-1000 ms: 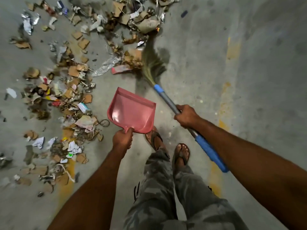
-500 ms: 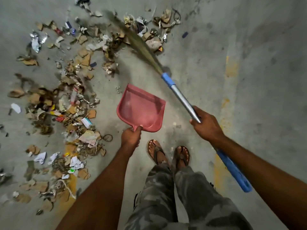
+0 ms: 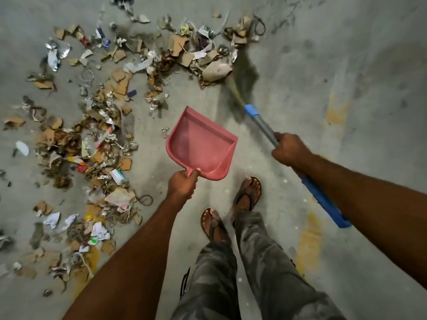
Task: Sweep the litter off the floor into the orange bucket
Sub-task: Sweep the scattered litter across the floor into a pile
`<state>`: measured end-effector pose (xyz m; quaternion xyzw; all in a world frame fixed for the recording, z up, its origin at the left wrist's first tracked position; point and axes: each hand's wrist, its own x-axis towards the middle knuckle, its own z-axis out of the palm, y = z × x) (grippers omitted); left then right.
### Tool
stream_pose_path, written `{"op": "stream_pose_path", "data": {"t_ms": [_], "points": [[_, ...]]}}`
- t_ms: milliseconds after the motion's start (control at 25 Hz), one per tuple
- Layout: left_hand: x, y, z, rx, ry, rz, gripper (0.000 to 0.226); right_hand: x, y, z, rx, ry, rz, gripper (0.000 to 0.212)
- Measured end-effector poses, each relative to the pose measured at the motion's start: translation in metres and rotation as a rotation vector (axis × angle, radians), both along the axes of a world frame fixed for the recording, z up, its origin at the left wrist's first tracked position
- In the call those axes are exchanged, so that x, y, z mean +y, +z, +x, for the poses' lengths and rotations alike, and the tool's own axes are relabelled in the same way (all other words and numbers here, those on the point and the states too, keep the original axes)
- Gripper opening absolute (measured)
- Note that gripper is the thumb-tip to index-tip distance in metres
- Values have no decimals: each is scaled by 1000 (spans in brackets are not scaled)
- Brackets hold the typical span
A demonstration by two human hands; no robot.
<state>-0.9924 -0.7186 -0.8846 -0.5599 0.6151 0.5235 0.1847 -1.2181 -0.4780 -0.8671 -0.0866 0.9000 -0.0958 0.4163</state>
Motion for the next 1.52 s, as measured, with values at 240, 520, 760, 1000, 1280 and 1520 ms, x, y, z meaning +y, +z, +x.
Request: {"op": "stream_pose_path", "data": {"t_ms": [240, 520, 760, 1000, 1280, 1520], "points": [[1, 4, -13, -103, 100, -44, 35, -109, 42, -21, -16, 354, -272, 54], [-3, 27, -86, -1, 112, -33, 35, -52, 83, -47, 130, 258, -243, 64], [-2, 31, -171, 75, 6, -43, 51, 49, 63, -76, 211, -299, -153, 61], [-31, 3, -223, 41, -78, -2, 53, 37, 19, -171, 118, -375, 86, 34], [-84, -12, -211, -51, -52, -2, 36, -103, 12, -213, -40, 44, -87, 57], [-113, 6, -229, -85, 2, 5, 34, -119, 46, -190, 96, 23, -261, 64]]}}
